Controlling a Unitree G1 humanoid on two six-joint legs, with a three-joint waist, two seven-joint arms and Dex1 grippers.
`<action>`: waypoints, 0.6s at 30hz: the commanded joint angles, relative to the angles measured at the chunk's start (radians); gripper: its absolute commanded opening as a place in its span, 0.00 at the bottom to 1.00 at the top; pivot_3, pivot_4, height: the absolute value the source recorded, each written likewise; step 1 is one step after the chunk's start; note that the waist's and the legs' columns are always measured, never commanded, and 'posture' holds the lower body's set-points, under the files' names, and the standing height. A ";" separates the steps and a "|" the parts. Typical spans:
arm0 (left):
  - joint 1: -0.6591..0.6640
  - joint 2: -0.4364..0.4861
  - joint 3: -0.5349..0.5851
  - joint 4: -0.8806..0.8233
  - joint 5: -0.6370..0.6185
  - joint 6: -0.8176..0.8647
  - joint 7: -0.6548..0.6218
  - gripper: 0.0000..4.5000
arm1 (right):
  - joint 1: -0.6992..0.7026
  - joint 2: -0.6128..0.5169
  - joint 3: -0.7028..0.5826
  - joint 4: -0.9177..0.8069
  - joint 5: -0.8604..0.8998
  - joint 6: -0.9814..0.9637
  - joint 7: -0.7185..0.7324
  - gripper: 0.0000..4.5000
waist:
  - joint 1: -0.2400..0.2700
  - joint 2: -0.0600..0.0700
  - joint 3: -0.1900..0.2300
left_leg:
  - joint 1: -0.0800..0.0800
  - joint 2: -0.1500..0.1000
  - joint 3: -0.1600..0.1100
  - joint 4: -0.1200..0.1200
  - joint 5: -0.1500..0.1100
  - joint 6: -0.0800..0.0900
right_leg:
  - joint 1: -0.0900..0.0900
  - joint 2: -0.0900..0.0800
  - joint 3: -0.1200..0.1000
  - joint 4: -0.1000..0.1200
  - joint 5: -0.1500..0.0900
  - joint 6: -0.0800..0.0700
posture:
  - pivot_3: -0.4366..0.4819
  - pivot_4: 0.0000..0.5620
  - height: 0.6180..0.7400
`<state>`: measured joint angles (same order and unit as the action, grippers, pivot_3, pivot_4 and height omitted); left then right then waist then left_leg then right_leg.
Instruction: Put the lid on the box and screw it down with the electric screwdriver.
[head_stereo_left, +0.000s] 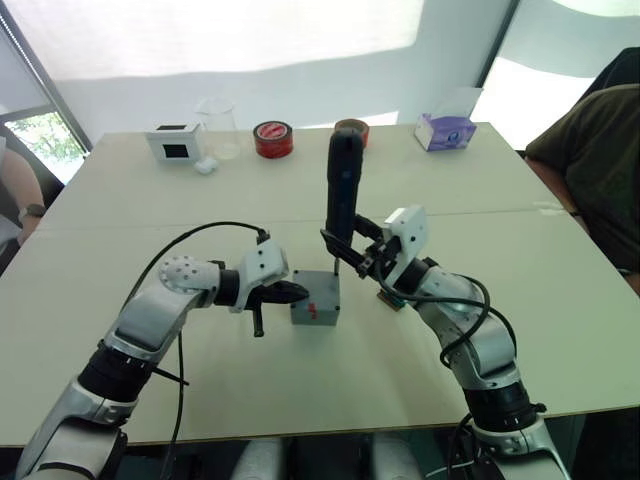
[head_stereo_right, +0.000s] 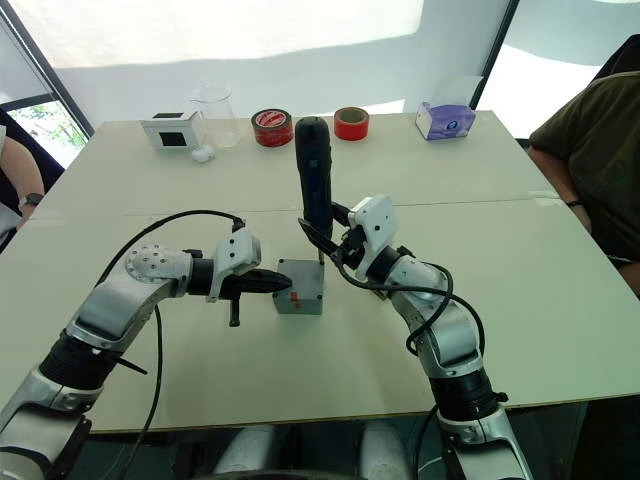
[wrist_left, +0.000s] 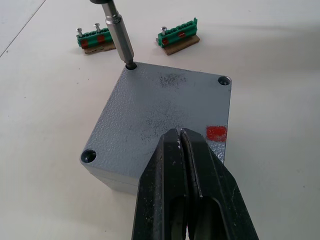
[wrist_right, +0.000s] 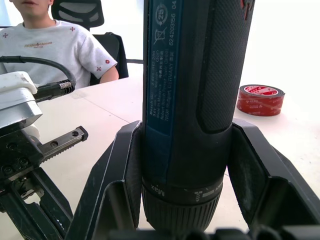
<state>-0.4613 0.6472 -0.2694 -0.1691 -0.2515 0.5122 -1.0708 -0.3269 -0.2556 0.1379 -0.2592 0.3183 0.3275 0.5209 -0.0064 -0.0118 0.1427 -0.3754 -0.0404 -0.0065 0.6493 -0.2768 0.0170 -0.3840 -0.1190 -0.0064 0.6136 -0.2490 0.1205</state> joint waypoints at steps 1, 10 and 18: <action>0.022 -0.003 -0.037 0.012 0.016 0.007 -0.008 0.00 | 0.039 -0.021 0.010 0.065 -0.020 0.068 -0.002 0.41 | 0.000 0.000 0.000 | 0.000 0.000 0.000 0.000 0.000 0.000 | 0.000 0.000 0.000 0.000 0.000 0.000 | 0.48 0.27 1.00; 0.033 -0.006 -0.030 0.028 0.016 -0.009 -0.010 0.00 | -0.146 -0.044 -0.161 -0.076 0.173 0.215 -0.033 0.41 | 0.000 0.002 0.002 | -0.005 0.000 0.000 -0.001 0.000 0.000 | -0.005 -0.003 0.001 -0.001 0.000 -0.001 | 0.48 0.27 1.00; 0.066 -0.056 0.109 -0.015 -0.138 0.080 0.023 0.00 | -0.479 -0.210 -0.484 -0.005 0.539 0.713 -0.219 0.41 | 0.012 0.009 0.008 | -0.032 0.000 0.000 0.001 0.002 -0.003 | -0.028 -0.003 0.000 0.001 0.004 0.001 | 0.48 0.27 1.00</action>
<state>-0.4211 0.6047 -0.2006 -0.1794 -0.3354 0.5274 -1.0704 -0.7309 -0.4133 -0.2603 -0.2747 0.7467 0.9130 0.3259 0.0058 -0.0031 0.1502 -0.4077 -0.0404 -0.0068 0.6494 -0.2747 0.0141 -0.4126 -0.1212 -0.0062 0.6145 -0.2445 0.1216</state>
